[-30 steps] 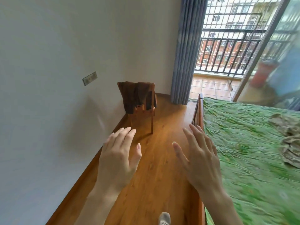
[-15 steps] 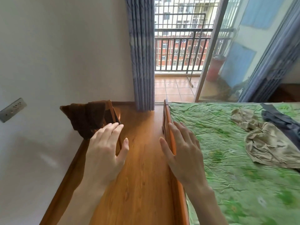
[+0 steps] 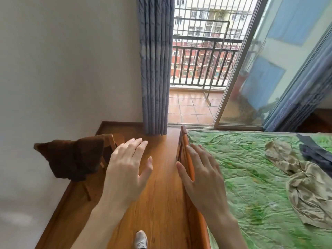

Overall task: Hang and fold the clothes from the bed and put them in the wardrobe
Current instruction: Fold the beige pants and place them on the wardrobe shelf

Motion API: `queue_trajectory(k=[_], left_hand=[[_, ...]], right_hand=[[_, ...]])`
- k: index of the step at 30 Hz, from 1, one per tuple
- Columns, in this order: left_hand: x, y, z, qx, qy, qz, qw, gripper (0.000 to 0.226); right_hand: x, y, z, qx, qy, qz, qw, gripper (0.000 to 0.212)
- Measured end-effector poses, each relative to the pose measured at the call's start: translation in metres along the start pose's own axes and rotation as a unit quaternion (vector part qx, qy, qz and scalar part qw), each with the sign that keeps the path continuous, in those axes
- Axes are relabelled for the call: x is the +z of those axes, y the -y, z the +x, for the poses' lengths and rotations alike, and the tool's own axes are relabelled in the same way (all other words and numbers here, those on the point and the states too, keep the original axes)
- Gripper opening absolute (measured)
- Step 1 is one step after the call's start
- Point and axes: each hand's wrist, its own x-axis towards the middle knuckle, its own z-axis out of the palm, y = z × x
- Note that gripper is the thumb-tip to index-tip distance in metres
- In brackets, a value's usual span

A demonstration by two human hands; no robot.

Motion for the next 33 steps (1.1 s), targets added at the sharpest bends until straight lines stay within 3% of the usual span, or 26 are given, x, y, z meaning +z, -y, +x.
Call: queue_trajectory(k=[8,16,24,33], left_hand=[[0.082,0.096,0.141,-0.011,0.02,-0.03,0.999,0.056],[0.158,0.128,0.258,0.035,0.036,-0.069,0.996,0.055],[0.265,0.132,0.368,0.07,0.062,-0.09,0.992,0.051],[0.388,0.093,0.543,0.12,0.088,-0.12,0.982,0.057]], right_hand=[[0.089,0.006,0.178,0.016,-0.008,-0.006,1.0,0.062],[0.14,-0.011,0.293,0.059,-0.03,-0.017,0.998,0.062],[0.2,-0.082,0.384,0.11,-0.046,-0.021,0.993,0.059],[0.239,-0.199,0.534,0.181,-0.086,-0.026,0.979,0.063]])
